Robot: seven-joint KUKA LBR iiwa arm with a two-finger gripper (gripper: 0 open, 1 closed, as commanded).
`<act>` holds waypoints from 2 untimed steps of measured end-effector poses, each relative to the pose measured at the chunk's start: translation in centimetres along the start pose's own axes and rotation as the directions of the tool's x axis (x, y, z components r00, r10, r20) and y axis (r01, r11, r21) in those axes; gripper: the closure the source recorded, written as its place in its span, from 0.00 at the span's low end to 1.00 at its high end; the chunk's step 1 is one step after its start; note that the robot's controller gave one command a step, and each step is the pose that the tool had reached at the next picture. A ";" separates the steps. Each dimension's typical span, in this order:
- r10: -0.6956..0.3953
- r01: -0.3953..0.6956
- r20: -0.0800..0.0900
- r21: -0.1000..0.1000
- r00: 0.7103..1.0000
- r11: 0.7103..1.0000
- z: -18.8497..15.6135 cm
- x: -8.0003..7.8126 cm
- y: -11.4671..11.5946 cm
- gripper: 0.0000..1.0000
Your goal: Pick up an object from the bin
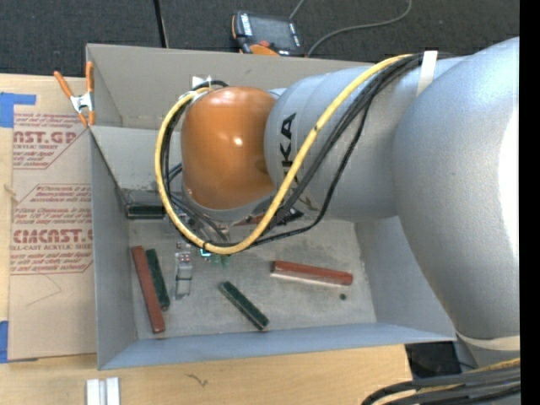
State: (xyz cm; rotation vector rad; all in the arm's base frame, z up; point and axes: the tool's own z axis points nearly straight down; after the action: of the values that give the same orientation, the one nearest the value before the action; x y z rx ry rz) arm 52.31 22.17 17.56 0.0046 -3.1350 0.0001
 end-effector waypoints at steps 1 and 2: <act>-0.182 0.182 0.000 0.003 0.983 0.983 10.9 0.0 -7.6 0.00; -0.669 0.669 0.012 0.008 0.743 0.743 10.5 3.3 -14.7 0.00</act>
Offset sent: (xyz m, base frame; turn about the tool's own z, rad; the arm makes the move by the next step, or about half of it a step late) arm 0.0011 -0.0739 -0.1056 -0.1858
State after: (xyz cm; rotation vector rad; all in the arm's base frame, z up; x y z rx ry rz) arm 48.96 7.43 7.09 1.1336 -2.9390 0.0015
